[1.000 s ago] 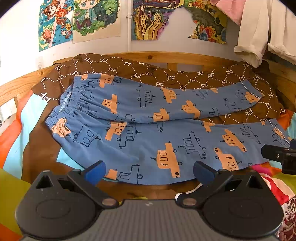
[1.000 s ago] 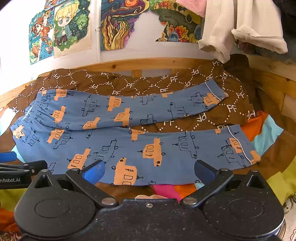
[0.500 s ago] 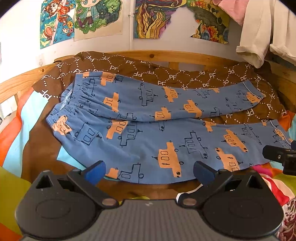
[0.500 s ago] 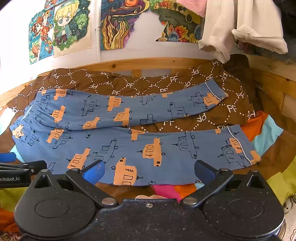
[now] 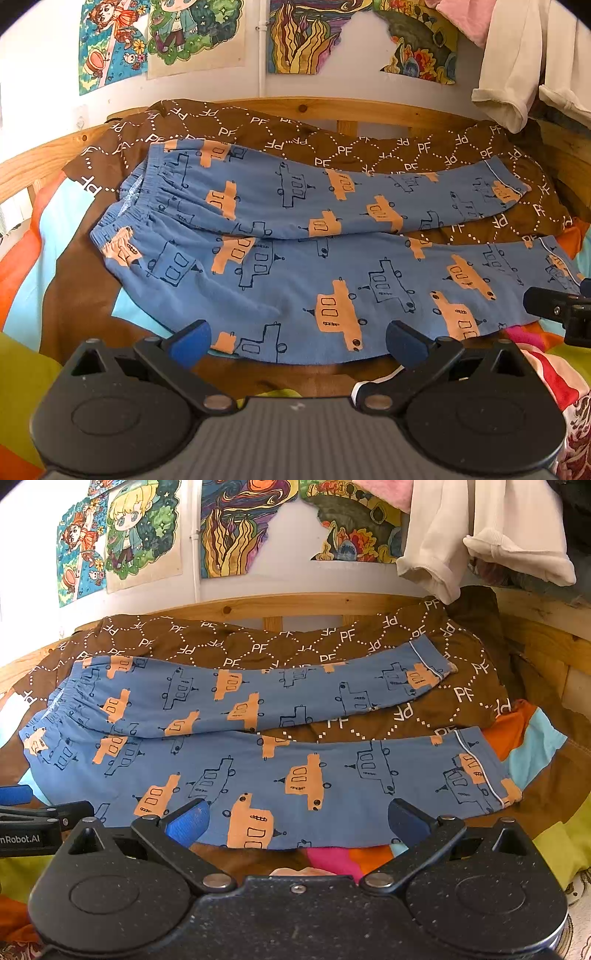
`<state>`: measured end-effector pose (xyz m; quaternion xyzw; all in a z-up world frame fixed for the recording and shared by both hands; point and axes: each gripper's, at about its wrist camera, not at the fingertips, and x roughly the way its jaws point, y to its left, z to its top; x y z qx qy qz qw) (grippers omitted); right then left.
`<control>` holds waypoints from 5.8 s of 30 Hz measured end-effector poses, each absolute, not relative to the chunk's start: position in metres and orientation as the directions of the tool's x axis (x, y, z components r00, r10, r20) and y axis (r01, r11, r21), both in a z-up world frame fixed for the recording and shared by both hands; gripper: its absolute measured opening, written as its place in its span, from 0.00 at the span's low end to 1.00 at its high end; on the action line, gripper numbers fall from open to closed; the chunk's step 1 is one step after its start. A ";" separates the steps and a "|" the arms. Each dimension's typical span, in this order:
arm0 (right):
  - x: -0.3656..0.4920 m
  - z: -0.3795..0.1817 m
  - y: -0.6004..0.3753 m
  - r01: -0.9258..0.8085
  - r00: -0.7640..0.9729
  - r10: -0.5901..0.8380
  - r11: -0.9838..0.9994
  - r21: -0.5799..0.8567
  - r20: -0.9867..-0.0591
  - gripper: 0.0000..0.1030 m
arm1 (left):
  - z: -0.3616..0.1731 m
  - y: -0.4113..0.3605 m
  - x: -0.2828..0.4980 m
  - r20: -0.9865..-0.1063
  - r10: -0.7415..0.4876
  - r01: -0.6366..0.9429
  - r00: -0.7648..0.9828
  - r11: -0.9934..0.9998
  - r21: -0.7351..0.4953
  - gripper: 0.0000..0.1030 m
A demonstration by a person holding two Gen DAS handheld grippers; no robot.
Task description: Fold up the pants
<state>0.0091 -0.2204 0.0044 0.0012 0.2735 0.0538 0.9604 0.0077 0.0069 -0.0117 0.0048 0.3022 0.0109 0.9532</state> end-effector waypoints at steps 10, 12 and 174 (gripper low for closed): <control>0.010 0.003 -0.220 -0.103 0.844 0.104 0.994 0.031 -0.527 0.99 | -0.014 0.007 0.009 -0.586 0.025 -0.021 0.810 1.000 0.014 1.00; 0.011 0.001 -0.220 -0.104 0.843 0.104 0.994 0.029 -0.527 0.99 | -0.014 0.007 0.009 -0.588 0.026 -0.020 0.808 1.000 0.016 1.00; 0.279 0.054 -0.163 -0.655 0.739 0.400 0.613 -0.442 -0.542 0.00 | 0.105 0.114 0.230 -0.575 -0.017 0.395 0.818 0.743 0.540 0.02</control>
